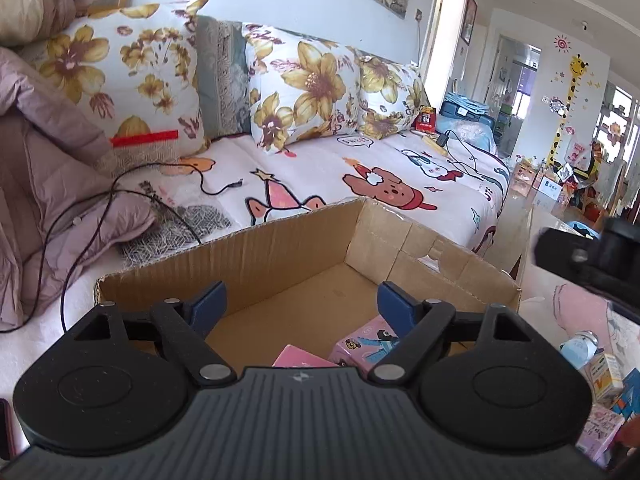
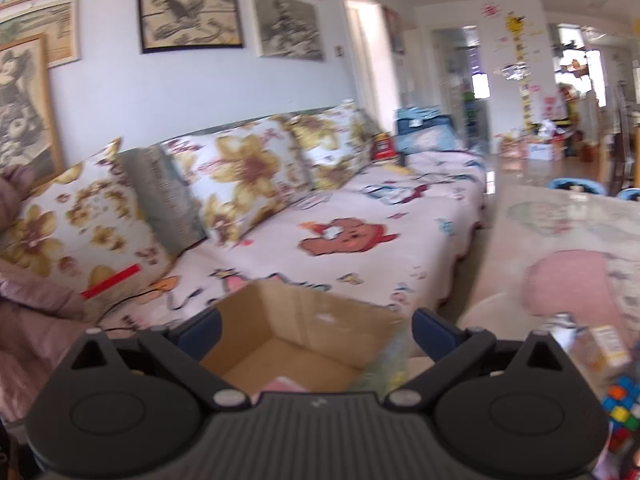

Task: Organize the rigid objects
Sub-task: 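Carry both boxes into the cardboard box while right tool releases the robot box, then open the left tool to drop the carton into the cardboard box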

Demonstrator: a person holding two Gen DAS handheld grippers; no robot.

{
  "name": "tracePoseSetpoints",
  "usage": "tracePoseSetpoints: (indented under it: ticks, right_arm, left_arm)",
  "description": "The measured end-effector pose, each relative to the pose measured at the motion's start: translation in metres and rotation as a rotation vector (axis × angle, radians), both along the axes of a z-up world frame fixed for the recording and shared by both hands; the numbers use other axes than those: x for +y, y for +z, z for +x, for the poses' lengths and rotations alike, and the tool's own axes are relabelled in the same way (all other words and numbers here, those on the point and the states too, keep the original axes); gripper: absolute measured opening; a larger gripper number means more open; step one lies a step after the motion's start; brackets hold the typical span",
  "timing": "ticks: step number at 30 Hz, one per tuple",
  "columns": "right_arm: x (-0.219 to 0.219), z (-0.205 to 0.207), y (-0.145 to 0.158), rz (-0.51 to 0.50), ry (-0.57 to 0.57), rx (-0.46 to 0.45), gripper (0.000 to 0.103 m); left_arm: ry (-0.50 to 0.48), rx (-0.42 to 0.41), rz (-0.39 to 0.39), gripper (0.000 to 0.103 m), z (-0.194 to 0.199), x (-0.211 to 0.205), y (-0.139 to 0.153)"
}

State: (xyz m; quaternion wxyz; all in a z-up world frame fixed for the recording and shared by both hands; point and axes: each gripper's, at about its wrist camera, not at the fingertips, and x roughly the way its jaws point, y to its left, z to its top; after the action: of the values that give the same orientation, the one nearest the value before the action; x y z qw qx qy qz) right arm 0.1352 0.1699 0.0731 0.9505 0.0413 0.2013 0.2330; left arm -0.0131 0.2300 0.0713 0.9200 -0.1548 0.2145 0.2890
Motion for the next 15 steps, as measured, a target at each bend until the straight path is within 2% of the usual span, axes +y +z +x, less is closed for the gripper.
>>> tracePoseSetpoints:
  ticks: [6,12,15]
  right_arm:
    - [-0.036,-0.032,-0.006,-0.069,-0.123,-0.079,0.102]
    - [-0.064,-0.064,-0.024,-0.107,-0.164,-0.08,0.102]
    - [-0.073,-0.077,-0.035,-0.134,-0.171,-0.077,0.102]
  left_arm:
    - [-0.04,0.005,0.075,0.103,0.002,-0.005,-0.001]
    - [-0.062,0.034,0.091,0.103,0.009,-0.006,-0.009]
    - [-0.068,0.087,0.109,0.103,0.016,-0.009,-0.016]
